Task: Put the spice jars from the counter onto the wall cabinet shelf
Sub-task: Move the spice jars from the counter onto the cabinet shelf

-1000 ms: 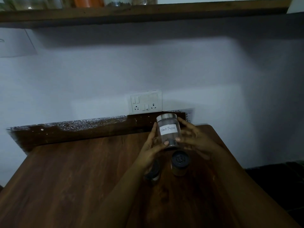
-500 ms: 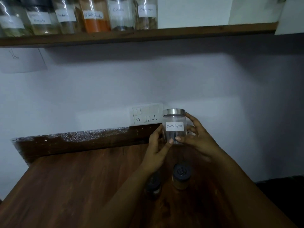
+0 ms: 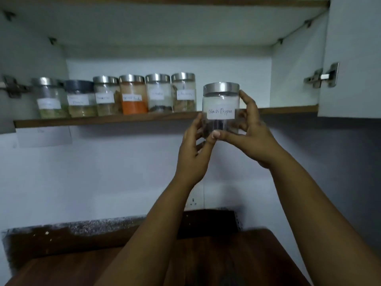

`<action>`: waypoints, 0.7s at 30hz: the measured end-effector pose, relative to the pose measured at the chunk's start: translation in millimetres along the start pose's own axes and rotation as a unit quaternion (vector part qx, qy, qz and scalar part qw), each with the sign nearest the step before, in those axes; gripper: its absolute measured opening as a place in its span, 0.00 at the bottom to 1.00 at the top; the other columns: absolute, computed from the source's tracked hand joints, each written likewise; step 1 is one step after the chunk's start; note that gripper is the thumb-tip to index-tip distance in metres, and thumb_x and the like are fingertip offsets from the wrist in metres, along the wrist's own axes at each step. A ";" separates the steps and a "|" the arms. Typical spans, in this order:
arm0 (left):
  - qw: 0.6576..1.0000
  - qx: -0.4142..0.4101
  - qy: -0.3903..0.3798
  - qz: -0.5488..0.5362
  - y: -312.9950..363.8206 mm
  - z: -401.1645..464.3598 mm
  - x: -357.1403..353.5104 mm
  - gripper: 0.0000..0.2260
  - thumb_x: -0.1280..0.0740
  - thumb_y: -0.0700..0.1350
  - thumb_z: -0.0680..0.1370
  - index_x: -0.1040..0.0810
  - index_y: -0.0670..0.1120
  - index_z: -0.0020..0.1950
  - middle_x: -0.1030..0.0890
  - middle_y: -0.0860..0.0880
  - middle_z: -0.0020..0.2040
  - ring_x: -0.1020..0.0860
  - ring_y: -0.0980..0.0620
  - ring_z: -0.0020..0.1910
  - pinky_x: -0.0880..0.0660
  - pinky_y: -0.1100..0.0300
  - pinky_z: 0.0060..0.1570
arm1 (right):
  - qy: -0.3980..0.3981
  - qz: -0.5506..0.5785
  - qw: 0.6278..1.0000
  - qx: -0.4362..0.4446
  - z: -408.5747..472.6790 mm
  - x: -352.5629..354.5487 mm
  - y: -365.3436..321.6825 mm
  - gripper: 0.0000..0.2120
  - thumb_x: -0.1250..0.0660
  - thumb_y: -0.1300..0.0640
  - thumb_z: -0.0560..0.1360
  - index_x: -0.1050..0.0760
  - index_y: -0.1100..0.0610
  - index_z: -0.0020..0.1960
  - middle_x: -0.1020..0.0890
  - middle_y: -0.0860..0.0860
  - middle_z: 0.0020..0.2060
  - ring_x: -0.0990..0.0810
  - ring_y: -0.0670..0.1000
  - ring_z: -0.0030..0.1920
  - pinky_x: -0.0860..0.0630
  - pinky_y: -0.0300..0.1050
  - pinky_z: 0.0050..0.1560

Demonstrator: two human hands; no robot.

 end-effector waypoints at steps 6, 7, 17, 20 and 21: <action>0.998 -0.055 0.017 0.006 24.6 67.0 -0.9 0.26 0.35 0.50 0.80 0.37 0.49 0.76 0.28 0.53 0.70 0.26 0.63 0.63 0.26 0.65 0.59 | -0.027 -0.026 0.999 0.007 63.9 24.3 -29.5 0.50 0.23 0.45 0.65 0.54 0.34 0.74 0.25 0.50 0.62 0.21 0.45 0.57 0.25 0.39 0.52; 0.997 -0.064 0.015 0.029 25.9 77.0 0.6 0.26 0.35 0.50 0.80 0.38 0.49 0.77 0.28 0.53 0.71 0.26 0.60 0.65 0.26 0.62 0.61 | -0.031 -0.045 0.998 0.009 74.3 26.2 -29.4 0.51 0.23 0.45 0.65 0.55 0.35 0.75 0.25 0.49 0.63 0.21 0.45 0.58 0.26 0.40 0.53; 0.923 -0.136 0.085 0.350 -15.4 115.1 32.9 0.09 0.37 0.46 0.80 0.21 0.46 0.57 0.17 0.47 0.51 0.21 0.50 0.51 0.27 0.54 0.59 | -0.089 -0.240 0.952 -0.167 149.3 31.5 32.3 0.54 0.22 0.44 0.65 0.53 0.54 0.78 0.28 0.55 0.68 0.28 0.56 0.65 0.31 0.51 0.66; 0.867 -0.200 0.109 0.444 -41.2 112.5 31.4 0.08 0.36 0.49 0.79 0.21 0.47 0.45 0.18 0.51 0.41 0.22 0.52 0.42 0.30 0.53 0.59 | -0.118 -0.279 0.930 -0.206 162.3 23.9 38.2 0.51 0.23 0.38 0.62 0.42 0.57 0.75 0.28 0.53 0.67 0.27 0.55 0.64 0.30 0.54 0.66; 0.856 -0.214 0.118 0.455 -46.2 111.6 30.6 0.08 0.37 0.49 0.79 0.21 0.47 0.45 0.19 0.51 0.40 0.23 0.52 0.41 0.31 0.54 0.55 | -0.129 -0.288 0.926 -0.207 165.4 21.4 37.6 0.51 0.23 0.35 0.59 0.38 0.56 0.73 0.26 0.53 0.65 0.25 0.55 0.62 0.28 0.55 0.65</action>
Point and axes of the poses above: each hand's wrist, its own z-axis towards the middle knuckle, its own x-axis out of the back of the hand, y = z × x, the point moved 4 cm from there along z, towards the middle knuckle
